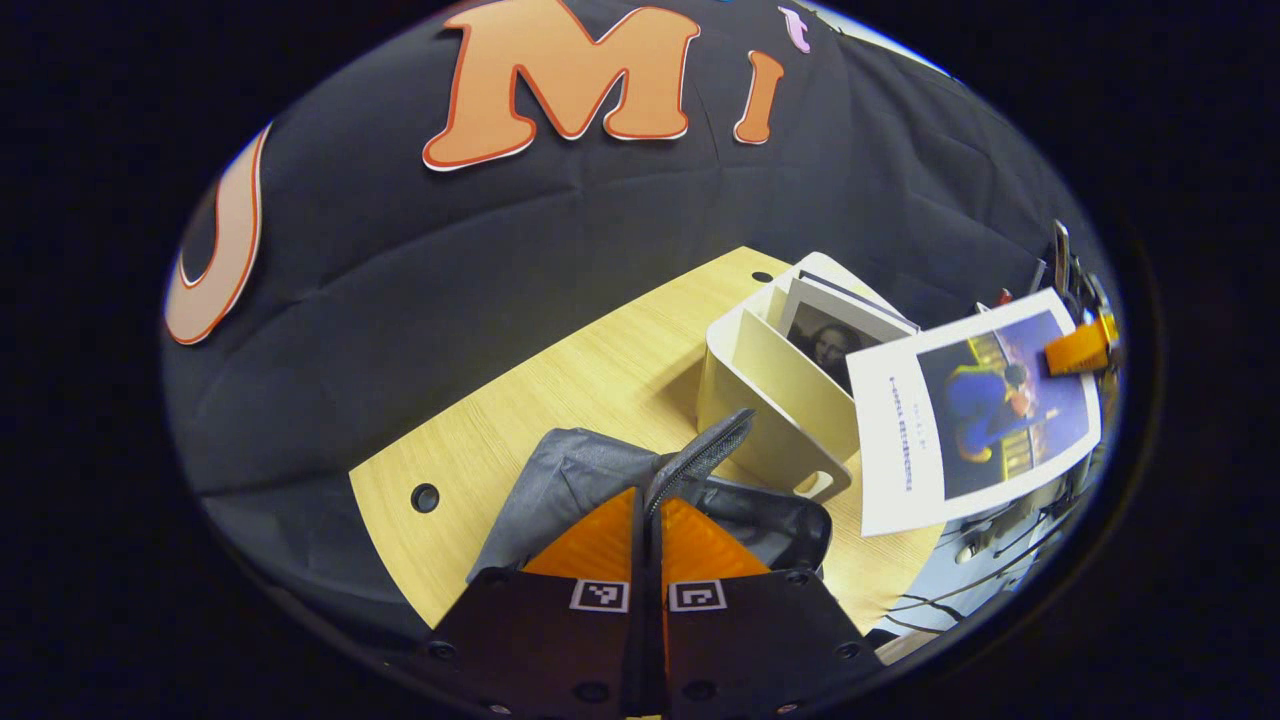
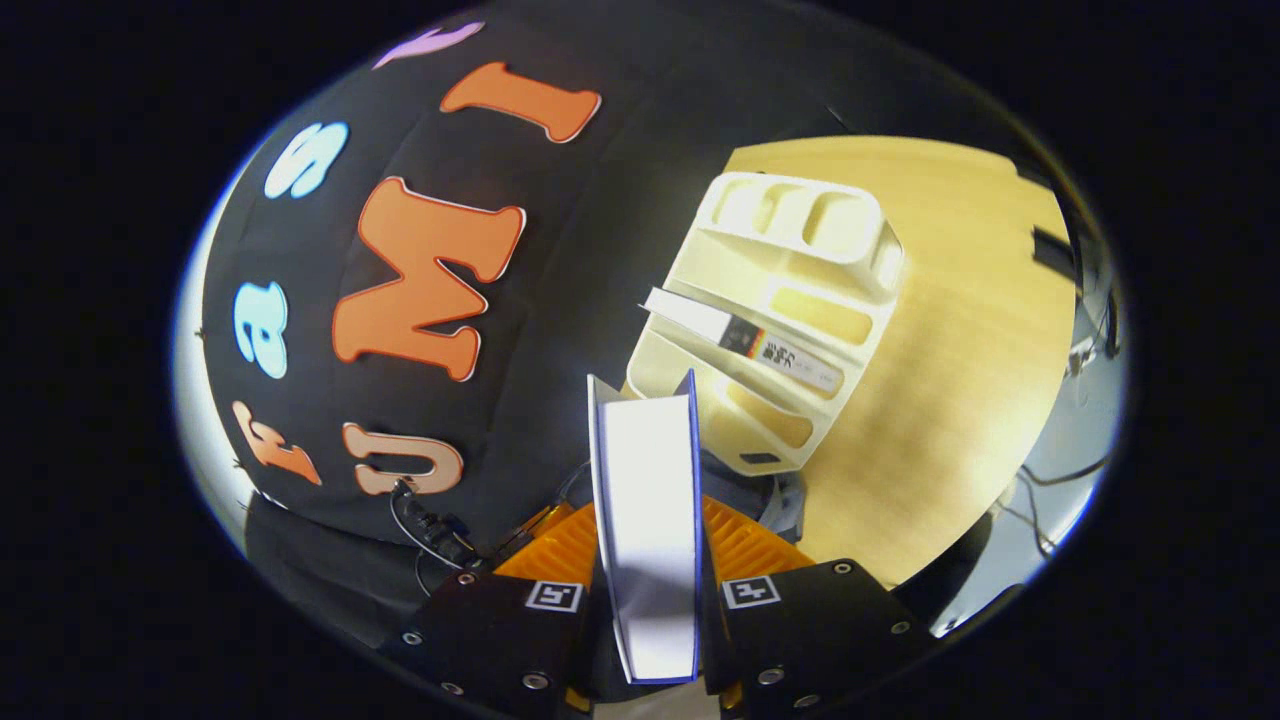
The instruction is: Open the schoolbag, grab two books from the bookshelf and put them into the schoolbag.
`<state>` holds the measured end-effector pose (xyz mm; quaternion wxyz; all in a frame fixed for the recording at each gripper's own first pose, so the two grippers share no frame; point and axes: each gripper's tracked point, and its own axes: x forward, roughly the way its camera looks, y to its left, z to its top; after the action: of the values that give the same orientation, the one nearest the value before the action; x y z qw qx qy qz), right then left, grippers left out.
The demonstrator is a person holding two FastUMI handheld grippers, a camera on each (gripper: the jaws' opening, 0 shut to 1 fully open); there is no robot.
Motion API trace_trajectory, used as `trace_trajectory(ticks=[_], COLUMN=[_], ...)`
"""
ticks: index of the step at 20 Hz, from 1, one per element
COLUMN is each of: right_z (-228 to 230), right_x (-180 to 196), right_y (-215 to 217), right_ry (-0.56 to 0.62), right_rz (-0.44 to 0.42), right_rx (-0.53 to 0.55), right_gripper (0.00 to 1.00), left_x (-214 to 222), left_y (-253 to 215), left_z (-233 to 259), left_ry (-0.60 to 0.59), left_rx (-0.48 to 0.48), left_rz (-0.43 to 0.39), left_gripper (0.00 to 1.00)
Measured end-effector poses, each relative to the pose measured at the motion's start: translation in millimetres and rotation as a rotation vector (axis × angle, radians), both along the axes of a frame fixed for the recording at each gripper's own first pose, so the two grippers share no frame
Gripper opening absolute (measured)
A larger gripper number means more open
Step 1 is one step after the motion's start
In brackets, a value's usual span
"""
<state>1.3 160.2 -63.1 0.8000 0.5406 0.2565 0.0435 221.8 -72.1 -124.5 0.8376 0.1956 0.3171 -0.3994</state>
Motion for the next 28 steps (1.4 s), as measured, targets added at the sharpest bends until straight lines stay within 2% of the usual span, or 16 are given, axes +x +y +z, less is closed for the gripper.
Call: trace_trajectory(ticks=[4, 7, 12, 19, 28], right_z=[-49.2, -68.9, -111.0, -131.6, -154.6], right_x=[-6.7, -2.1, 30.5, 79.6, 137.5], right_y=[24.7, 46.8, 77.6, 124.5, 165.7], right_ry=[0.015, -0.025, -0.015, -0.023, 0.014], right_rz=[-0.025, -0.022, -0.029, 0.007, -0.058], right_rx=[0.11, 0.178, 0.209, 0.196, 0.177], right_gripper=[0.36, 0.36, 0.36, 0.36, 0.36], left_x=[-3.1, -5.9, -12.9, -28.1, -40.2], left_y=[-1.2, -1.4, -1.7, -6.3, -9.2], left_z=[3.7, 5.2, 8.5, 13.1, 15.4], left_ry=[-0.006, -0.009, -0.022, -0.064, -0.082], left_rx=[0.014, 0.017, 0.027, 0.055, 0.08], left_rz=[-0.006, -0.004, -0.007, -0.026, -0.042], left_gripper=[0.01, 0.01, 0.01, 0.01, 0.01])
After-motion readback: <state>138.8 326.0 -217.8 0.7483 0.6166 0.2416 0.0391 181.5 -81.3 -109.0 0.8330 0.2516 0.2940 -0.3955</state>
